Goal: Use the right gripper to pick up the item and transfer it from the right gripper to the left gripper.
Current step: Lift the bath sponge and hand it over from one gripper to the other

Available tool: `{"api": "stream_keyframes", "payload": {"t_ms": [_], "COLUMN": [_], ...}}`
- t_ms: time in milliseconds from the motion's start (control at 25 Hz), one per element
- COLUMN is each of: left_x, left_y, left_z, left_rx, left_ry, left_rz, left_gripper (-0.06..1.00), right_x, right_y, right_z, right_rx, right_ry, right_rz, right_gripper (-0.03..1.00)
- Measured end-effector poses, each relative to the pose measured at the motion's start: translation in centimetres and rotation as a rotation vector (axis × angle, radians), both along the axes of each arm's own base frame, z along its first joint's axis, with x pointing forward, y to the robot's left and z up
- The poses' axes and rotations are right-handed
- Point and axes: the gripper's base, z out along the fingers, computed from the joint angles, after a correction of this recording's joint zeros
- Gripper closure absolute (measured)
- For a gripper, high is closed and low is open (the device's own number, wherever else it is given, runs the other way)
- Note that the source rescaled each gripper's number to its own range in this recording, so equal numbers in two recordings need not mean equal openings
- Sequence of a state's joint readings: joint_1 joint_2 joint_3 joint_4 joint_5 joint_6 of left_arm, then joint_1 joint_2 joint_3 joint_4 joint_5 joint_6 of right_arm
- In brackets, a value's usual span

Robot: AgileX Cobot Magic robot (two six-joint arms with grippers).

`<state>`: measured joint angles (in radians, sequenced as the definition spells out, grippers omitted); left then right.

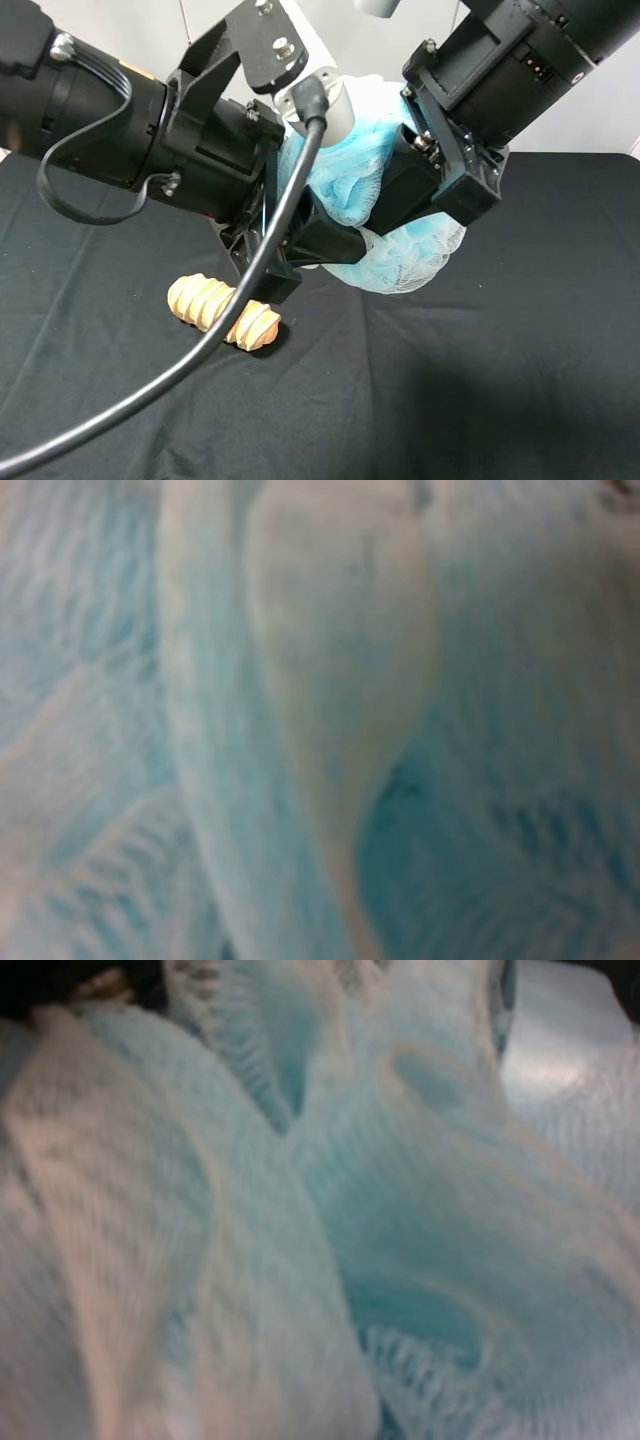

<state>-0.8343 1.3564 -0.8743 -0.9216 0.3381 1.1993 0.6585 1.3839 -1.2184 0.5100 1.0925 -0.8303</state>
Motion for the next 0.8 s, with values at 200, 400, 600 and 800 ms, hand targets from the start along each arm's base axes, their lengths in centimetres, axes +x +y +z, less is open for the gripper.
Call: {"api": "stream_keyframes", "payload": {"t_ms": [200, 400, 600, 800], "left_x": [0.01, -0.41, -0.51, -0.22], "left_y": [0.01, -0.02, -0.02, -0.09], "left_z": [-0.01, -0.14, -0.23, -0.16], "left_rx": [0.002, 0.013, 0.018, 0.007], "left_ry": [-0.005, 0.018, 0.018, 0.002], "left_rz": [-0.002, -0.038, -0.046, -0.018], "left_gripper": [0.50, 0.50, 0.52, 0.66], "right_x": [0.01, 0.33, 0.34, -0.35], "right_y": [-0.01, -0.28, -0.39, -0.63], "right_z": [-0.01, -0.14, -0.22, 0.11], "right_rx": [-0.002, -0.027, -0.041, -0.040], "right_ry": [-0.001, -0.006, 0.008, 0.051], "right_rz": [0.000, -0.047, -0.071, -0.064], "right_gripper": [0.97, 0.15, 0.00, -0.03]}}
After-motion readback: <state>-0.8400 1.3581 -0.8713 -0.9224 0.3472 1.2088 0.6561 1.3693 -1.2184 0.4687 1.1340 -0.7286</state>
